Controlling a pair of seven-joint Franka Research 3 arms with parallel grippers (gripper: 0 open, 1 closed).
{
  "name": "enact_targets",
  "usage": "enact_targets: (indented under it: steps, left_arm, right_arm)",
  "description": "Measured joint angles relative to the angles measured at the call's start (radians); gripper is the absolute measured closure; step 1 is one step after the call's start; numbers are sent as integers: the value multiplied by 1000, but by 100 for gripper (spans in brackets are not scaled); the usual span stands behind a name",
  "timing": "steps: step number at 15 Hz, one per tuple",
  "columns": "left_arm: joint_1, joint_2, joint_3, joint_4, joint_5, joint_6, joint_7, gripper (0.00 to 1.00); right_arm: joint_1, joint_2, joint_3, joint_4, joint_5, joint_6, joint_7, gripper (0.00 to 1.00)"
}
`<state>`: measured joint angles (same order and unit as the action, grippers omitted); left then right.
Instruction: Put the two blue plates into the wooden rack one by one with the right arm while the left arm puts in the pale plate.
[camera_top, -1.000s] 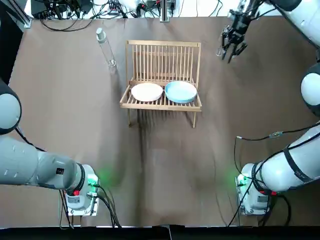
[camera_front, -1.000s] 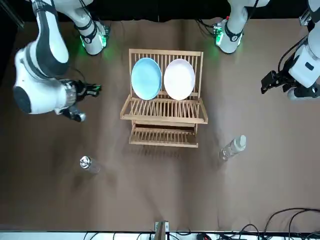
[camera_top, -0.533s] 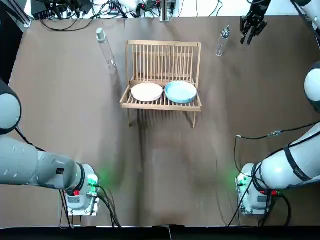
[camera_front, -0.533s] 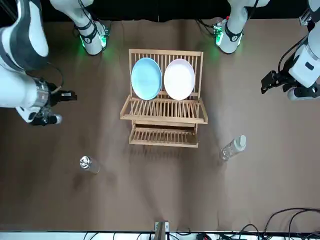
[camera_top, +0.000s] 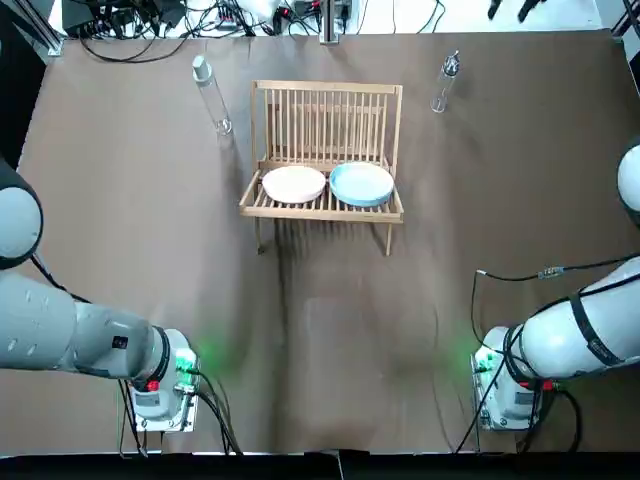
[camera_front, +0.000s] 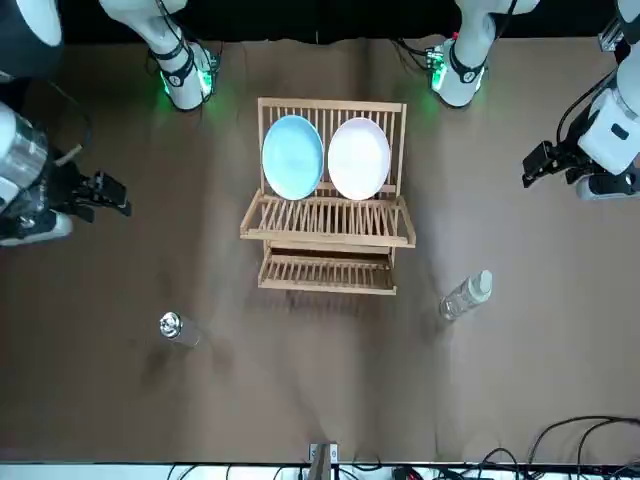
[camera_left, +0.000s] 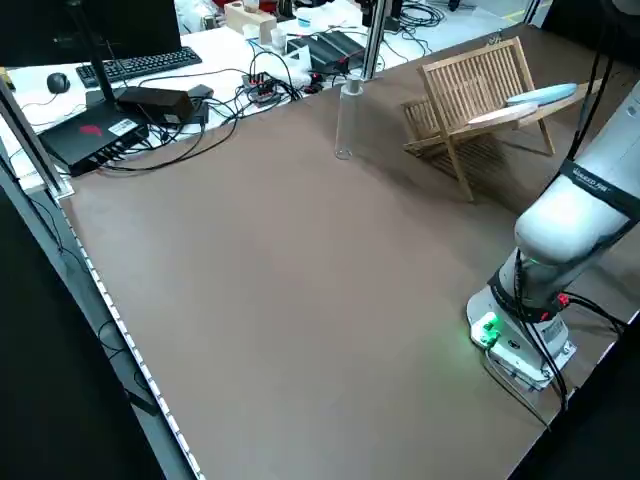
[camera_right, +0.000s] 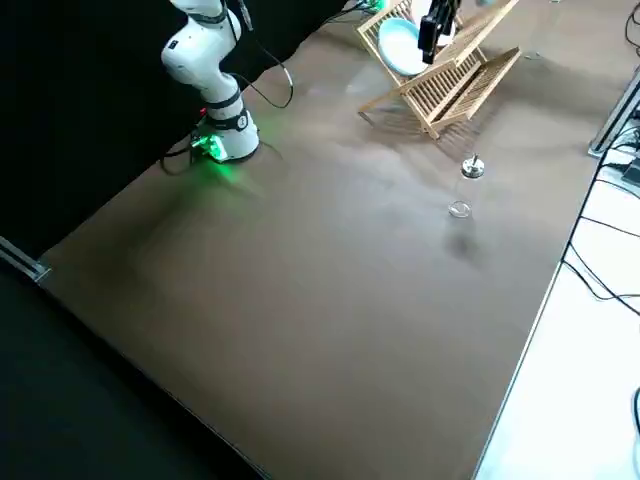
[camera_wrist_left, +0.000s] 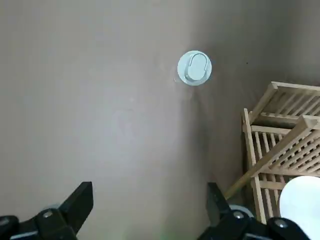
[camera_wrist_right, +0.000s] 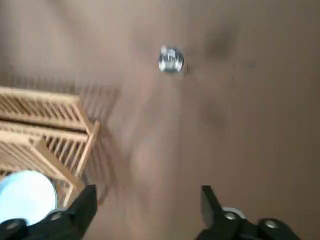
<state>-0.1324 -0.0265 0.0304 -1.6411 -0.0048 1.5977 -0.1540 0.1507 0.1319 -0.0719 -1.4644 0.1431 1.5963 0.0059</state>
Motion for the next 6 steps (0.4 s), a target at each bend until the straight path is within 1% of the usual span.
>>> enact_targets:
  steps: [1,3,4,6]
  left_arm:
    - [0,0,0,0,0,0,4,0]
    - [1,0,2,0,1,0,39,0]
    - [1,0,2,0,1,0,55,0]
    - [1,0,2,0,3,0,66,0]
  right_arm:
    - [0,-13,0,2,-16,10,0,0]
    - [0,-44,0,-2,-41,9,1,0]
    - [0,-63,0,-15,-46,9,1,0]
    - [-1,-113,0,-74,-53,19,1,0]
